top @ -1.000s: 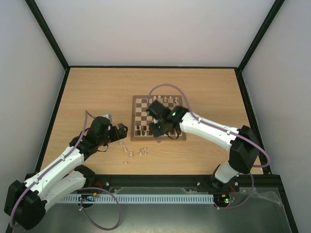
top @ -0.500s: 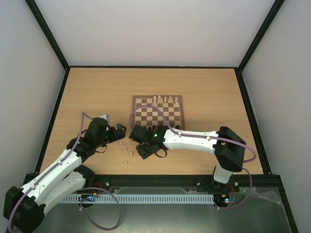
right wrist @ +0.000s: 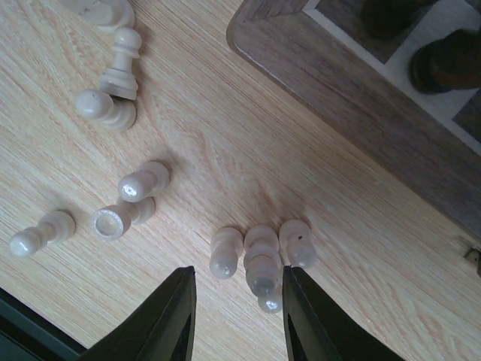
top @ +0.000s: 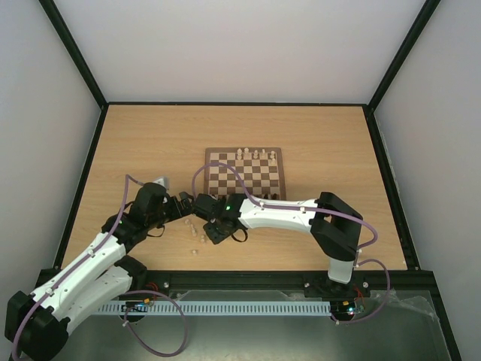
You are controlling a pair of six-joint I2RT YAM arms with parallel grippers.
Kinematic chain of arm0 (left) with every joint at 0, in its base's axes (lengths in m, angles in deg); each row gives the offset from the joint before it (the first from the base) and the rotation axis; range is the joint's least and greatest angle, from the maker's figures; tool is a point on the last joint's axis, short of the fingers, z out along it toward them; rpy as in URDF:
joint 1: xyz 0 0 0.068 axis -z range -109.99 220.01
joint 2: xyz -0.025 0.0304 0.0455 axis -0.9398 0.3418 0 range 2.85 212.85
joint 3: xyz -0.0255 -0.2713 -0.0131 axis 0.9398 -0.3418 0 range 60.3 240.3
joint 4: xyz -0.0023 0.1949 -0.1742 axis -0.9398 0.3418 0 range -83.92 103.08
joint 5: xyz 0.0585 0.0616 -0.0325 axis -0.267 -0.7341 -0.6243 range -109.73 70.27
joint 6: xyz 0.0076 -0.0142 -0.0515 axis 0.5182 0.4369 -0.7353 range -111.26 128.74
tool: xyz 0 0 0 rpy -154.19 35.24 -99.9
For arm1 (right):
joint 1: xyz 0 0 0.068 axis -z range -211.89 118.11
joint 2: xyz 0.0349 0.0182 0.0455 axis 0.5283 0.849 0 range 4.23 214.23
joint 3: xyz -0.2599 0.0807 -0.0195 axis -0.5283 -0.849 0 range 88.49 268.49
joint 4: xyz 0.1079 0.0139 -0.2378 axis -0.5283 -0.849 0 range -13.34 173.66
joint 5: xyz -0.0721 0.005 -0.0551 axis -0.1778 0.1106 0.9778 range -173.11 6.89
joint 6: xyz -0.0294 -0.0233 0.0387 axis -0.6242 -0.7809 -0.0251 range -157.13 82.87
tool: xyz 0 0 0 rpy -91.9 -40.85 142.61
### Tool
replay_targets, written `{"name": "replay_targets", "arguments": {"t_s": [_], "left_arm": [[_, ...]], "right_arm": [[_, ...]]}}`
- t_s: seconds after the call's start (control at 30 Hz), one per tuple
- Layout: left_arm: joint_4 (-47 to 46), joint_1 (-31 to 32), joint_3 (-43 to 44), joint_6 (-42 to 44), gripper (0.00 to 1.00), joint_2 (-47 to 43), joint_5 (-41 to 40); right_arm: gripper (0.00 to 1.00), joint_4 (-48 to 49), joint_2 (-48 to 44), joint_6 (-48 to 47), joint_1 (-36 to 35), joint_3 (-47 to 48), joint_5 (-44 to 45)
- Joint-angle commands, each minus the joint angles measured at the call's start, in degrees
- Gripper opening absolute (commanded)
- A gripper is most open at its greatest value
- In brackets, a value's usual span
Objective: Set up the chess pieces on the board
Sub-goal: Pick up the chess piece at the center of the board.
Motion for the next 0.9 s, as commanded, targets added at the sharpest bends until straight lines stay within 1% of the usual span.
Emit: {"name": "replay_targets", "arguments": {"t_s": [0.0,0.33,0.5,0.6,0.77,0.87], "left_arm": [[0.6,-0.3,0.7,0.2,0.99,-0.7,-0.1],[0.5,-0.4,0.5,0.2,0.99,-1.2,0.1],[0.6,-0.3,0.4,0.2,1.00,-1.4,0.2],[0.6,-0.3,0.4,0.1,0.99,-1.5,0.3],[0.5,-0.3,0.2,0.1,1.00,-1.7,0.3],[0.5,-0.3,0.2,0.0,0.99,-1.8,0.4]], "right_arm": [[0.32,-2.1,2.0,0.1,-0.3,1.7,1.2],[0.28,-2.5,2.0,0.6,-0.3,0.6,2.0],[0.23,-2.5,2.3,0.8,-0.3,0.3,2.0],[0.23,-2.8,2.3,1.1,-0.3,0.0,2.1],[0.28,-3.0,2.1,1.3,-0.3,-0.6,2.5],[0.28,-2.8,2.0,1.4,-0.3,-0.9,2.5]]}}
